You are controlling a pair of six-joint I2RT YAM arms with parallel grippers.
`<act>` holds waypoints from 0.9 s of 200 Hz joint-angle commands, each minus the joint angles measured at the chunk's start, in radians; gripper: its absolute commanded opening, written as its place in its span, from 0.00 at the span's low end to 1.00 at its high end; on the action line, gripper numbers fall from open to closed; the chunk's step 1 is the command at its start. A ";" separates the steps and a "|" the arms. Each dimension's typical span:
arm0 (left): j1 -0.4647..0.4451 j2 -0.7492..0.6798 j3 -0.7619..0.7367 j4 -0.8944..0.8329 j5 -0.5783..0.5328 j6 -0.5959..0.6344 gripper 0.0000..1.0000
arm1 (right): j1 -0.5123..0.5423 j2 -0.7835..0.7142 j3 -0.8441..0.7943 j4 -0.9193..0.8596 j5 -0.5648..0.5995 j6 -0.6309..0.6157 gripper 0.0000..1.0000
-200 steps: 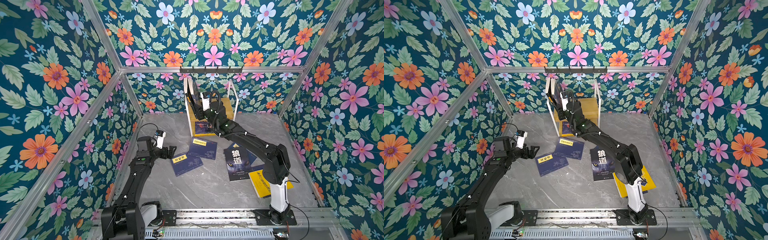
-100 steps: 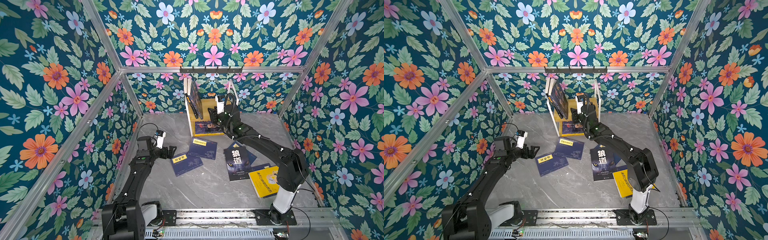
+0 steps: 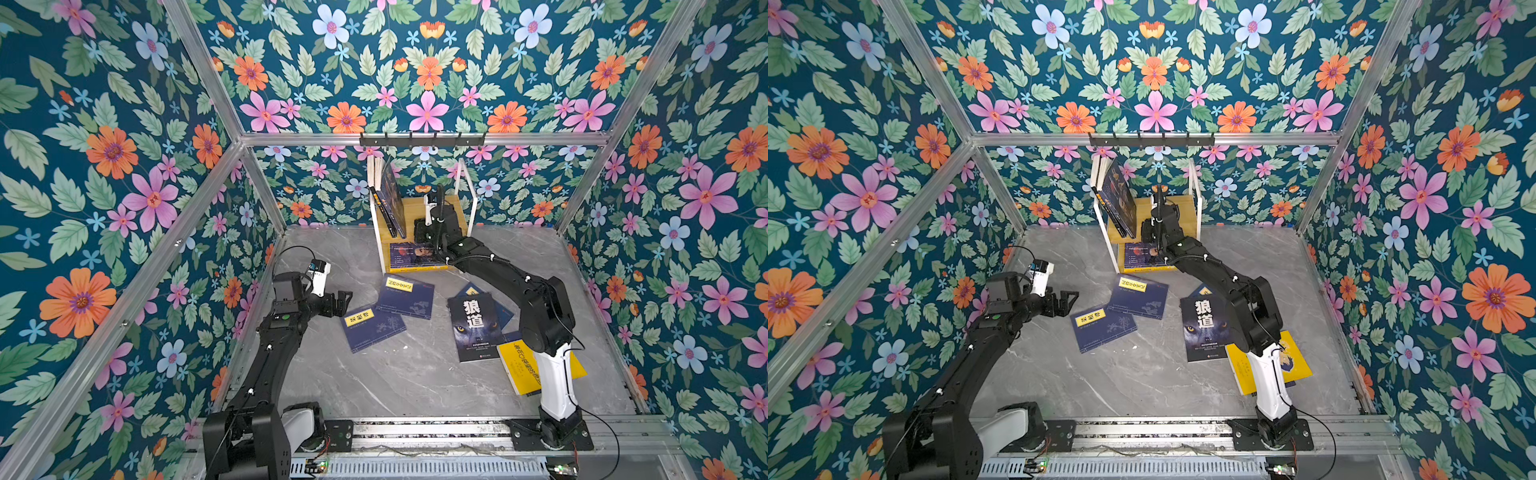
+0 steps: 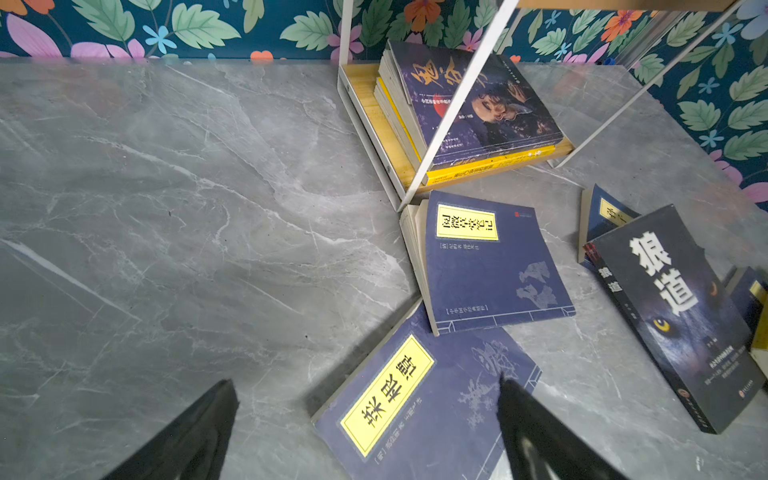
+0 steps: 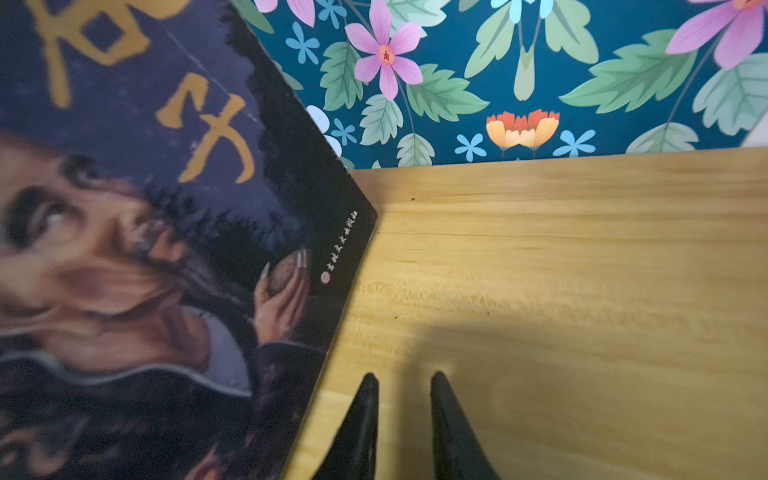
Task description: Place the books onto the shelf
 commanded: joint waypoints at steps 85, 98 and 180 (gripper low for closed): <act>0.001 0.001 -0.003 0.010 0.010 0.006 1.00 | 0.035 0.123 0.131 -0.050 -0.019 0.099 0.22; 0.001 0.007 0.007 0.003 -0.002 0.003 1.00 | 0.035 0.129 0.140 -0.061 -0.020 0.108 0.22; -0.001 0.005 -0.003 0.013 0.010 0.002 1.00 | 0.045 0.171 0.205 -0.078 -0.014 0.125 0.22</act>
